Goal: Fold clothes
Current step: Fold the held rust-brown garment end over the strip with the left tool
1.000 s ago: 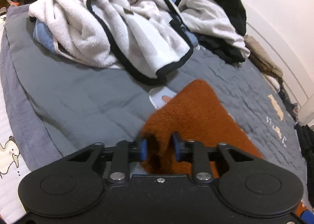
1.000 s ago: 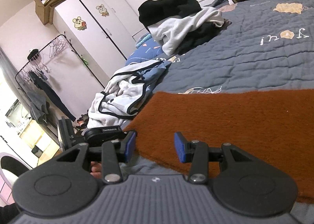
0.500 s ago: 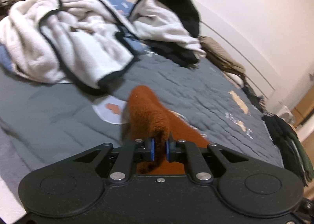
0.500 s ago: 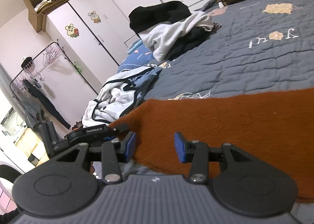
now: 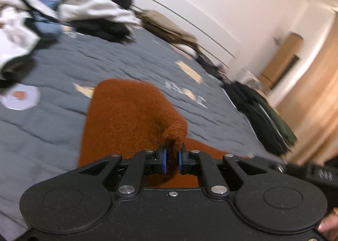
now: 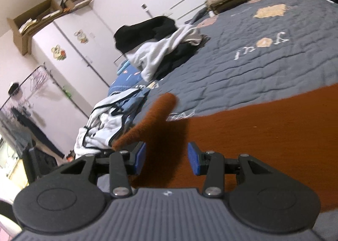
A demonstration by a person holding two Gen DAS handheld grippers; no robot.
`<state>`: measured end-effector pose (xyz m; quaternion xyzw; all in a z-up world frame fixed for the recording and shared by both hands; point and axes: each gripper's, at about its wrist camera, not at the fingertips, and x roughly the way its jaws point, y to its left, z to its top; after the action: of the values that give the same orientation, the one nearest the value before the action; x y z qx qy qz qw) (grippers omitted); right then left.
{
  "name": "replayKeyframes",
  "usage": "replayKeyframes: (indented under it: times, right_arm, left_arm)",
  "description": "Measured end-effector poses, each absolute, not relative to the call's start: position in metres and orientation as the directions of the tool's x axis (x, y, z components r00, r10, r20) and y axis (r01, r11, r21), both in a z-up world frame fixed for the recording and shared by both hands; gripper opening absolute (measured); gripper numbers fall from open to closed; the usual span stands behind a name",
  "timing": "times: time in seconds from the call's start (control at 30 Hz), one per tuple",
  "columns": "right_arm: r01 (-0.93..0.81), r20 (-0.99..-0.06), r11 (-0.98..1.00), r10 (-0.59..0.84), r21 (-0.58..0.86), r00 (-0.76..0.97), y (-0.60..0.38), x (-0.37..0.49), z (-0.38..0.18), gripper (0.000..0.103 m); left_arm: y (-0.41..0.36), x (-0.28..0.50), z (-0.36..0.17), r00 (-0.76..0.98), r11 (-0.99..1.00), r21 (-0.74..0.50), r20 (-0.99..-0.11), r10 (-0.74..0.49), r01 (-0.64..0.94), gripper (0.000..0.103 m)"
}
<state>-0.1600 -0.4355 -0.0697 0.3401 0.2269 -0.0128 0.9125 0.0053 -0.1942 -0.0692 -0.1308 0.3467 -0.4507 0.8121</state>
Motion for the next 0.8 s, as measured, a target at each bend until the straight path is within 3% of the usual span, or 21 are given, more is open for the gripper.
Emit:
replayKeyframes:
  times: [0.13, 0.27, 0.33, 0.37, 0.43, 0.53, 0.8]
  right_arm:
    - [0.222, -0.418, 0.731, 0.095, 0.645, 0.903, -0.454, -0.17, -0.073, 0.043]
    - [0.267, -0.433, 0.697, 0.069, 0.665, 0.899, -0.469, -0.176, -0.08, 0.043]
    - [0.287, -0.452, 0.69, 0.066, 0.665, 0.89, -0.473, -0.176, -0.085, 0.043]
    - [0.295, -0.462, 0.692, 0.064, 0.659, 0.884, -0.474, -0.175, -0.088, 0.043]
    - [0.307, -0.481, 0.696, 0.063, 0.649, 0.875, -0.475, -0.173, -0.092, 0.043]
    - [0.313, -0.498, 0.699, 0.071, 0.643, 0.864, -0.476, -0.168, -0.097, 0.043]
    - [0.322, -0.515, 0.694, 0.082, 0.644, 0.853, -0.479, -0.154, -0.108, 0.043]
  left_arm:
    - [-0.224, -0.019, -0.078, 0.277, 0.515, -0.476, -0.483, -0.831, 0.713, 0.01]
    - [-0.258, -0.047, -0.097, 0.226, 0.498, -0.312, -0.617, -0.754, 0.809, 0.011]
    - [-0.271, -0.057, -0.106, 0.212, 0.474, -0.241, -0.664, -0.717, 0.847, 0.023]
    - [-0.274, -0.06, -0.107, 0.205, 0.458, -0.226, -0.669, -0.715, 0.86, 0.027]
    - [-0.274, -0.06, -0.103, 0.177, 0.44, -0.253, -0.663, -0.727, 0.862, 0.047]
    - [-0.272, -0.061, -0.094, 0.135, 0.415, -0.302, -0.647, -0.75, 0.858, 0.058]
    - [-0.251, -0.062, -0.069, 0.167, 0.422, -0.303, -0.609, -0.775, 0.855, 0.058]
